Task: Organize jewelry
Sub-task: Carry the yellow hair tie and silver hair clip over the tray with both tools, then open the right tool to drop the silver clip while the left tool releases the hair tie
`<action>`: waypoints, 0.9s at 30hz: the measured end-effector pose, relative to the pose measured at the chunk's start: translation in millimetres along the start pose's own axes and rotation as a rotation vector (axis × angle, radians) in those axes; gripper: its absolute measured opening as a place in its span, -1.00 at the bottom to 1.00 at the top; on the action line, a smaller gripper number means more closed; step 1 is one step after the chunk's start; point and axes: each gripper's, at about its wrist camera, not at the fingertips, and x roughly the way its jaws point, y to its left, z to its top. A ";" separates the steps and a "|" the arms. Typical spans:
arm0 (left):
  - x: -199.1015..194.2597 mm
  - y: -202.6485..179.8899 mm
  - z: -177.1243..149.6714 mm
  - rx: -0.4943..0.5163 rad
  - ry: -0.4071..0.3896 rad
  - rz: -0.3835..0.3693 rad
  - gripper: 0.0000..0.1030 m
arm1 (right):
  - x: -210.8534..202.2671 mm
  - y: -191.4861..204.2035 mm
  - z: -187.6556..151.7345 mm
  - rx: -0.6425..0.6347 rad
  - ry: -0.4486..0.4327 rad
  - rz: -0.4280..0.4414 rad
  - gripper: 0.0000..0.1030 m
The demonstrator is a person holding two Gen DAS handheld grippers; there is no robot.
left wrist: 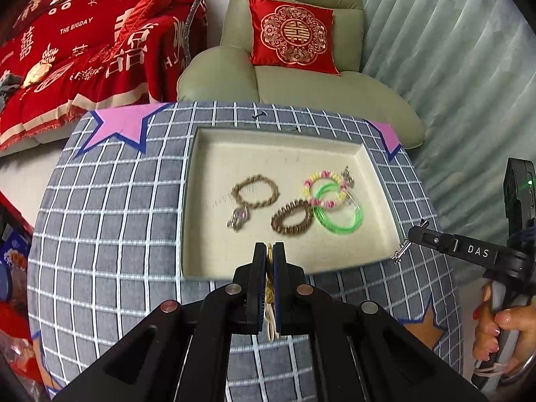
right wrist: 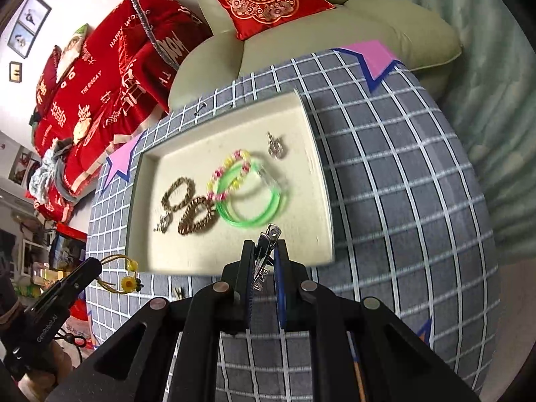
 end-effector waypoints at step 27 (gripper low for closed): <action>90.0 3.9 37.0 0.015 0.091 0.138 -0.73 | 75.0 -2.9 60.6 -0.158 0.086 -0.087 -0.76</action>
